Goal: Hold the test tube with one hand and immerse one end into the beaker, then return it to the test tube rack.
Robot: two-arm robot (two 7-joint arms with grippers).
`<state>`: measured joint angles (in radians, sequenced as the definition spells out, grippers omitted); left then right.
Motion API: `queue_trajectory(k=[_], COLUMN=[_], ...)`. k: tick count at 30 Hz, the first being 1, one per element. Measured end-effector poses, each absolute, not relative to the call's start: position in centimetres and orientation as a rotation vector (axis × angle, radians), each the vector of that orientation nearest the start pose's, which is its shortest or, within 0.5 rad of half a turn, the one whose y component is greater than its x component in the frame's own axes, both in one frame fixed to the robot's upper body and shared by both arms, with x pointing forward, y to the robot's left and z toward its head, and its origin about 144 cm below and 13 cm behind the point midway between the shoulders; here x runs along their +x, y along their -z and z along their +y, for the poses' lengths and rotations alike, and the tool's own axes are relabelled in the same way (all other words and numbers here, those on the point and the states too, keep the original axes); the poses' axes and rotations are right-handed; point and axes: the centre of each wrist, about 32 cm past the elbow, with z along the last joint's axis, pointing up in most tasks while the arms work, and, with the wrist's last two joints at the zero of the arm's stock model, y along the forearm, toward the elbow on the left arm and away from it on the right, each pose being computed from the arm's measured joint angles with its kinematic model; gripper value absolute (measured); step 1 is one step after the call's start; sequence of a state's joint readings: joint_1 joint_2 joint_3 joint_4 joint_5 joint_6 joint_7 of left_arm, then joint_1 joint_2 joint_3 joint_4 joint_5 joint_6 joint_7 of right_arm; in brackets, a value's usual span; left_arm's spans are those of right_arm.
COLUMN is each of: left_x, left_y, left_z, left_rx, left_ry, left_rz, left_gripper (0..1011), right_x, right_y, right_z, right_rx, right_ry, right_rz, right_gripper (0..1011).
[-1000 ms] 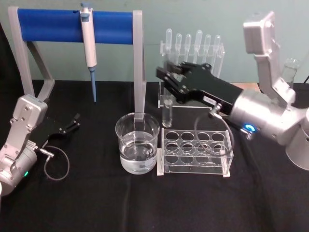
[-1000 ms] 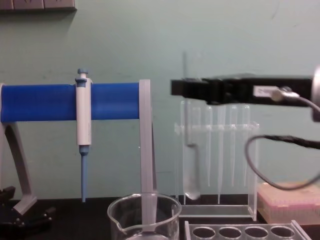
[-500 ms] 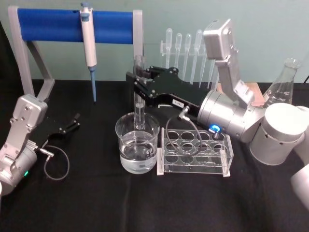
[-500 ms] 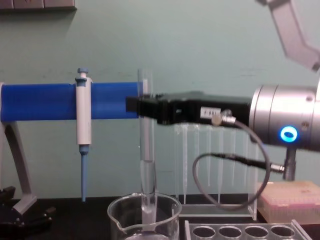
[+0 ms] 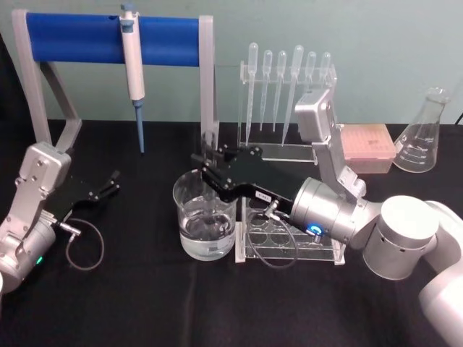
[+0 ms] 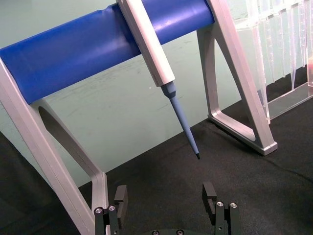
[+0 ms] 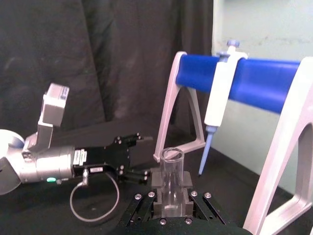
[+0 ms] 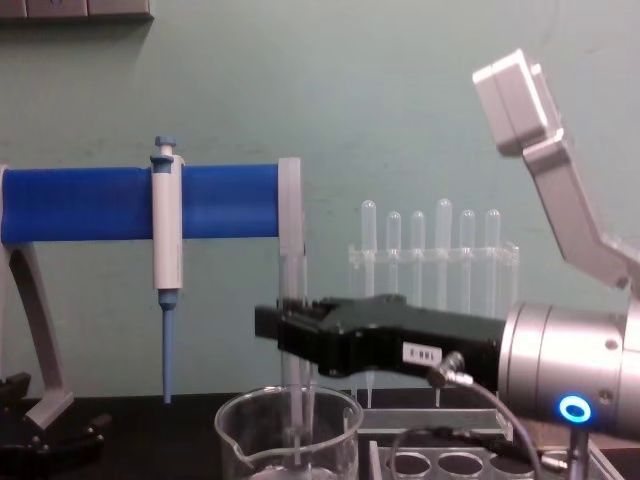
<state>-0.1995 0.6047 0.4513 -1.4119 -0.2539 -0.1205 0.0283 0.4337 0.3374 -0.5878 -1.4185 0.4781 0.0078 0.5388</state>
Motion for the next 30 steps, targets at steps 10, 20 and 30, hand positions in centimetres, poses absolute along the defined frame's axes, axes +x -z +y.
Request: queue_trajectory(k=[10,20,30], left_x=[48.86,48.86,48.86], left_y=[-113.98,-113.98,-113.98], left_z=[30.97,30.97,30.97], left_rx=[0.304,0.304,0.304], left_ry=[-1.248,-1.248,-1.248], left_rz=[-0.285,-0.285,-0.285], left_gripper=[1000,1000,1000], right_x=[53.58,53.59,53.60], right_y=[-119.51,-119.51,-119.51], right_z=[-17.31,-17.30,-17.31], right_rx=[-0.004,-0.004,-0.004], right_ry=[0.542,0.542,0.543], right_rz=[-0.034,-0.034,-0.033], right_gripper=[224,224,224])
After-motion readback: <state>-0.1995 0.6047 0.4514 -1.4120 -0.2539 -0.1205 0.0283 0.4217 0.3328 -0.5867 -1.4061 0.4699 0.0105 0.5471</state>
